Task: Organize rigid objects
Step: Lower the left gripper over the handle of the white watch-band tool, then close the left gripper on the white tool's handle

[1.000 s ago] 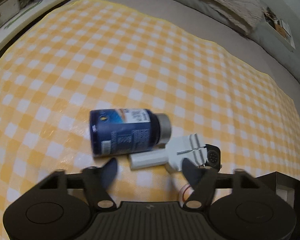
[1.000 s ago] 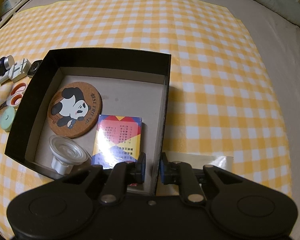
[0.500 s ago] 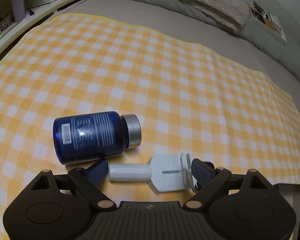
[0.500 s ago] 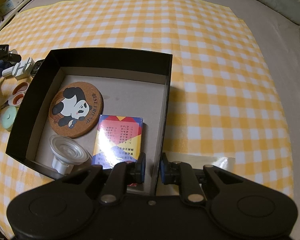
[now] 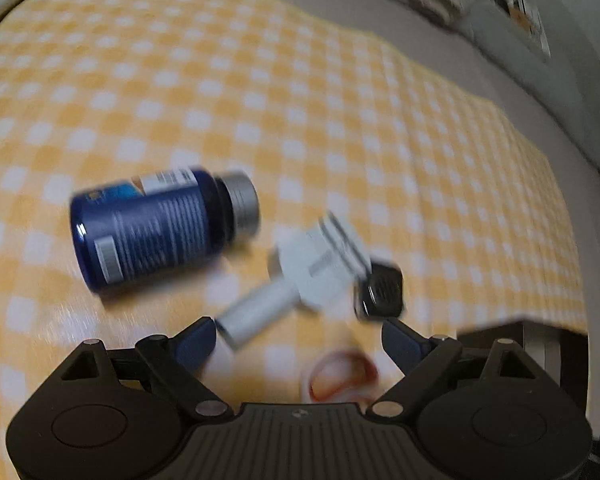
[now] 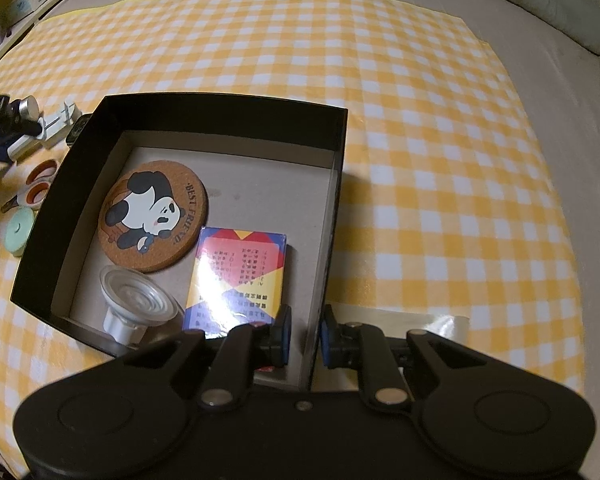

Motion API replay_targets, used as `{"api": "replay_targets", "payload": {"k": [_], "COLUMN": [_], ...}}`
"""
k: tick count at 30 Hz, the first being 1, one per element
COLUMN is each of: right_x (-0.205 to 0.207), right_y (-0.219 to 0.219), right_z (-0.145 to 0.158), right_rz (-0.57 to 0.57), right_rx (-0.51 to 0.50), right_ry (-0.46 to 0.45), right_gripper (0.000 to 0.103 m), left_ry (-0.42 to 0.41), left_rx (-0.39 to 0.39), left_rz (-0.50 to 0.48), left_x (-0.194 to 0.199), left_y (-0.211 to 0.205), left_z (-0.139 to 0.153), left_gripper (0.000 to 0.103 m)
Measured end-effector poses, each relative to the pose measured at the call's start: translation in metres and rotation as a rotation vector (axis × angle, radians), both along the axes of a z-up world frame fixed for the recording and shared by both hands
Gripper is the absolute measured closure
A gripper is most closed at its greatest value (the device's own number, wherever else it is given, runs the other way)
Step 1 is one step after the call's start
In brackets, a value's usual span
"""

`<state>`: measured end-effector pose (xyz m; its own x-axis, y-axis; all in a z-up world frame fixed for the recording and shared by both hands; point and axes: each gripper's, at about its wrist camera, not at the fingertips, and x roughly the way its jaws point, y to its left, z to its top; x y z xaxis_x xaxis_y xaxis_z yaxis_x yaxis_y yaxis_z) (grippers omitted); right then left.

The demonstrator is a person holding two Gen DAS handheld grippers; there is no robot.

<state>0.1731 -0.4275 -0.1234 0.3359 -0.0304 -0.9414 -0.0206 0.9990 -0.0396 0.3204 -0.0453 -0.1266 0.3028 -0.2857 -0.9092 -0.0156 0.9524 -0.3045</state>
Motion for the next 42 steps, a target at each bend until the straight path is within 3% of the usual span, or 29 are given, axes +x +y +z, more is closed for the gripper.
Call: {"api": "replay_targets", "payload": {"k": [3,9,15,21,27,29,36,42], "right_x": [-0.001,-0.001,-0.001,-0.001,-0.002,-0.002,-0.001,0.001], "right_y": [0.000,0.000,0.000,-0.001,-0.001,-0.001,-0.001,-0.004], "right_z": [0.000,0.000,0.000,0.000,0.001,0.001,0.000,-0.001], "right_rz": [0.004,0.005,0.005,0.007,0.014,0.014,0.013,-0.002], "right_rx": [-0.002,-0.001,-0.001,0.001,0.007,0.008,-0.002,-0.002], "right_ry": [0.000,0.000,0.000,0.000,0.000,0.000,0.002,0.003], "right_gripper": [0.087,0.087,0.086,0.086,0.086,0.086,0.091,0.098], "left_ry": [-0.036,-0.115,-0.133,-0.121,-0.121,-0.117,-0.118,-0.139], "left_rx": [0.036,0.187,0.102,0.148,0.243,0.246,0.238,0.199], "left_rz": [-0.023,-0.020,-0.015,-0.042,-0.099,-0.106,-0.116,-0.081], "left_x": [-0.004,0.004,0.015,0.033,0.034,0.035,0.041,0.015], "left_y": [-0.009,-0.017,-0.021,-0.056,-0.070,-0.072,-0.073,-0.047], "left_z": [0.008,0.014,0.003,-0.018,-0.029,-0.030,-0.034,-0.005], "left_gripper": [0.013,0.012,0.012,0.013,0.038,0.052,0.052,0.053]}}
